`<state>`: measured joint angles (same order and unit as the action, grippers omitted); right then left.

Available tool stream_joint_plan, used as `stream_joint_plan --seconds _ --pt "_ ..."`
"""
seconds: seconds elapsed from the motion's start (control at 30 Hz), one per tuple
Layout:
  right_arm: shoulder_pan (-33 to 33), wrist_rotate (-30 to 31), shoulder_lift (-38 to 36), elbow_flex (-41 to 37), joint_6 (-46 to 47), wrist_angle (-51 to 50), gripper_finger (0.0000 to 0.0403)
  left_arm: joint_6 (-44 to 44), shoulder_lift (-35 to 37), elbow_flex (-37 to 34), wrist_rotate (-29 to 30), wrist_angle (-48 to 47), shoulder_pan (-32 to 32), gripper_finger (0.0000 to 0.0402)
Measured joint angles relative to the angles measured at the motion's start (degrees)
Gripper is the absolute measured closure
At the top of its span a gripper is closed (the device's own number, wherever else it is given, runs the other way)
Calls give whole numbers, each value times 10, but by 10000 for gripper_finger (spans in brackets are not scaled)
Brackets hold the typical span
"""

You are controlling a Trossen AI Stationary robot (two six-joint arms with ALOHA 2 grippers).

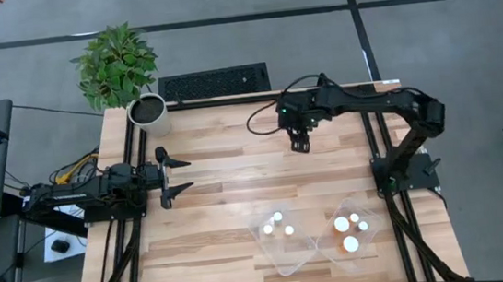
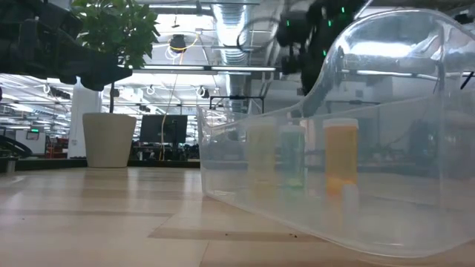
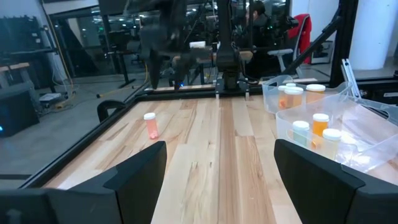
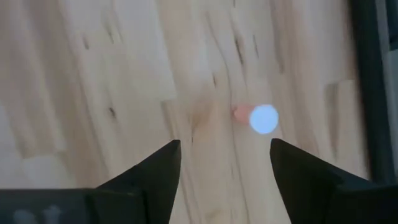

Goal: Pick and place medicine bottles into bin by pill shape (circle, oval)
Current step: Put the pink pill bottle into the left transparent bin

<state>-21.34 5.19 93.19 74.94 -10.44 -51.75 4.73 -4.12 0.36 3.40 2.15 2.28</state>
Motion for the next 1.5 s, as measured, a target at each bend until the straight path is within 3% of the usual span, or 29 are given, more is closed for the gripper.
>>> stream_joint_plan --seconds 0.33,0.5,1.03,1.5 --pt "-53 -11 57 -25 -32 67 60 0 0 0 0 0 0 109" --pt "-66 -12 86 -25 -38 76 42 0 0 0 0 0 0 109" --pt "-110 -35 111 -23 -72 103 68 0 0 0 0 0 0 109" --pt "-112 -42 111 -23 -81 106 143 0 0 0 0 0 0 109"
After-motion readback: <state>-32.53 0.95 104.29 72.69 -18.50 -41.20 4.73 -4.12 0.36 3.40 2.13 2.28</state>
